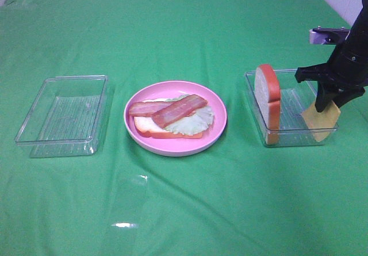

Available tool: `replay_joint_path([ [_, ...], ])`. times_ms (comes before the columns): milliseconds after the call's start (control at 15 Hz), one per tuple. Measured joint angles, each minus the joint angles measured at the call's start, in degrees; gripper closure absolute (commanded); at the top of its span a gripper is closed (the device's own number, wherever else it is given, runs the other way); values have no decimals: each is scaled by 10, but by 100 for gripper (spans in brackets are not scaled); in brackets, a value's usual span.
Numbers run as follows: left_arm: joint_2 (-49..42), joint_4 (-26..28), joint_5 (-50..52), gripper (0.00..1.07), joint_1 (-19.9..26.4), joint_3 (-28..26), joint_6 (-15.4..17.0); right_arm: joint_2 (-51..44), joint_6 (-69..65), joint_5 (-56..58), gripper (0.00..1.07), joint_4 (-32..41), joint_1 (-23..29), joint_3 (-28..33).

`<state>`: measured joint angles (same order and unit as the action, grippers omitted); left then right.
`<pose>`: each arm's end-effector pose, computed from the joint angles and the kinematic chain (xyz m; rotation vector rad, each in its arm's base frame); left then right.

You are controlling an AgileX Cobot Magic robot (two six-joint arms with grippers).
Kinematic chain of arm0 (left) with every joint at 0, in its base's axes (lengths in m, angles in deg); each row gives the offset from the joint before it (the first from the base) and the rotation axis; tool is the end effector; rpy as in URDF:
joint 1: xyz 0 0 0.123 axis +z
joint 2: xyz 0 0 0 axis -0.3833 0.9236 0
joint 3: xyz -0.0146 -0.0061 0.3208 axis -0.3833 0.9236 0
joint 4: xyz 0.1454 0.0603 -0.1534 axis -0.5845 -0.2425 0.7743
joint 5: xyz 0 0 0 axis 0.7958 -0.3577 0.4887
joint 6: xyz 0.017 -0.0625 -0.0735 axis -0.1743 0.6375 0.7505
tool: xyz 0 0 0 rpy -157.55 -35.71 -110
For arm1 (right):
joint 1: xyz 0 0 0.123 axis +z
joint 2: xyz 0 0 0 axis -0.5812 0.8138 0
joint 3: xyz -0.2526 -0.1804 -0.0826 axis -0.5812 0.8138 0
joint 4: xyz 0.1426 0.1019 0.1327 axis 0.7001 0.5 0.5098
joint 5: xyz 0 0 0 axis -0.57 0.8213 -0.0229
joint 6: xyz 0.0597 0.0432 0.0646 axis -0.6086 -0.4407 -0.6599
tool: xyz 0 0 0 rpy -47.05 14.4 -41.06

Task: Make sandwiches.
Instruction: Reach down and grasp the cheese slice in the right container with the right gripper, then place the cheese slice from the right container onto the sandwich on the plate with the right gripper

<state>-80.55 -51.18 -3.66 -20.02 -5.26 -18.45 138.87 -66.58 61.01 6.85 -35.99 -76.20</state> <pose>-0.0670 -0.0020 0.2618 -0.0677 2.0357 0.0269 0.3909 0.0039 0.1977 0.0323 3.0049 0.1084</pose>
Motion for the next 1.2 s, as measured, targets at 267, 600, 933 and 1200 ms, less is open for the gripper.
replay_joint_path([
  [267,0,0,0,9,0,0,0,0,-3,0,100,-2,0,0],
  [600,0,0,0,9,0,0,0,0,-3,1,103,-7,0,0],
  [933,0,0,0,9,0,0,0,-7,-3,2,103,-5,0,0],
  [1200,0,0,0,9,0,0,0,-31,-3,3,103,-1,0,0],
])
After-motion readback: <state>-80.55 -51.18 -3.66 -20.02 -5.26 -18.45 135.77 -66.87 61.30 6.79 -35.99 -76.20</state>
